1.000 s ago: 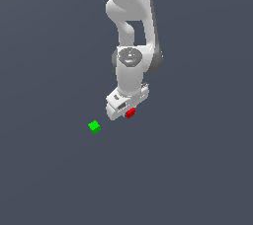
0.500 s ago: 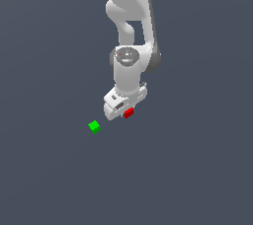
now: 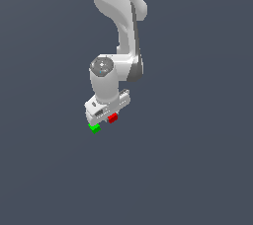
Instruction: Stack the red cube on top of the green cube.
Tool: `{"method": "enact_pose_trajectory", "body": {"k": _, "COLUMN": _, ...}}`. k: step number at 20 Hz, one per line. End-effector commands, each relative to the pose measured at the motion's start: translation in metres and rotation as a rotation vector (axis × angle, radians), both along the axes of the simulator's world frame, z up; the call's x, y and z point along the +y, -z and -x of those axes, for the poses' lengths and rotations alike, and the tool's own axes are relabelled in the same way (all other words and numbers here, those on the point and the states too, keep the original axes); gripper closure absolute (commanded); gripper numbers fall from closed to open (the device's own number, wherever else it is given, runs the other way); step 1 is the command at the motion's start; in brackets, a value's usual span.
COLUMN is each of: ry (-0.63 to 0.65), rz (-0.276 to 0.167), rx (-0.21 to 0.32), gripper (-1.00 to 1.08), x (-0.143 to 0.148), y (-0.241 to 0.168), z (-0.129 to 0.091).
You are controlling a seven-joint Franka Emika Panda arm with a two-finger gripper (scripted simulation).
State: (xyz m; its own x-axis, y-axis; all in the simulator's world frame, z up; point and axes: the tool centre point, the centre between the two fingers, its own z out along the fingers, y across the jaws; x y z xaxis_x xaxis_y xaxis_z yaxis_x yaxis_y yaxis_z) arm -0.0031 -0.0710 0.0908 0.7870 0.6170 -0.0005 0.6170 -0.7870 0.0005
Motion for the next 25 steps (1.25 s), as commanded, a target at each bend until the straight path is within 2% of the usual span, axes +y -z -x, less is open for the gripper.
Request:
{"method": "enact_pose_trajectory", "body": {"k": 1, "ry": 0.0, "rz": 0.001, "rx": 0.0, "gripper": 1.08, "x": -0.026, "y": 0.008, "z": -0.005}}
{"method": "enact_pose_trajectory", "body": {"k": 8, "ry": 0.001, "rz": 0.0, "rx": 0.0, "gripper": 1.08, "x": -0.075, "y": 0.025, "z": -0.016}}
{"method": "enact_pose_trajectory", "body": {"k": 15, "ry": 0.001, "rz": 0.0, "rx": 0.0, "gripper": 1.08, "x": -0.088, "y": 0.029, "z": -0.02}}
{"method": "enact_pose_trajectory", "body": {"k": 16, "ry": 0.001, "rz": 0.0, "rx": 0.0, "gripper": -0.92, "x": -0.088, "y": 0.029, "z": -0.02}}
{"method": "enact_pose_trajectory", "body": {"k": 25, "ry": 0.001, "rz": 0.0, "rx": 0.0, "gripper": -0.92, "x": -0.088, "y": 0.029, "z": -0.02}}
